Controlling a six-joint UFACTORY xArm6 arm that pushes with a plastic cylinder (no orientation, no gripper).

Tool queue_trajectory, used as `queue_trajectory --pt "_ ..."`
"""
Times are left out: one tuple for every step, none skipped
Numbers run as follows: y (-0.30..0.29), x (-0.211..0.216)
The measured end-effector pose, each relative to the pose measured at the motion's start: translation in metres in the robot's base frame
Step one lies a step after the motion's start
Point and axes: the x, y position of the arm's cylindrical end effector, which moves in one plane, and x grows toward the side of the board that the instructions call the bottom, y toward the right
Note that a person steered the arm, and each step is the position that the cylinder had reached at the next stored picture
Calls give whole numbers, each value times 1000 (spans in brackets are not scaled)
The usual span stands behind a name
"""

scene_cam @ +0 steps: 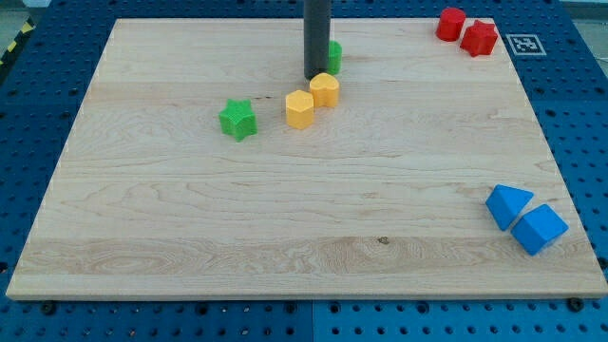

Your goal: Slightly move the green circle to the left

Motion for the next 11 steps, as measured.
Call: queue_trajectory --pt "12 -14" --pt "25 -22" --pt "69 -21" --pt "102 -23" --pt "102 -23" --pt "88 -32" --pt "70 -49" --pt "56 -57" --pt "49 -55" --pt "53 -38" --pt "52 -41"
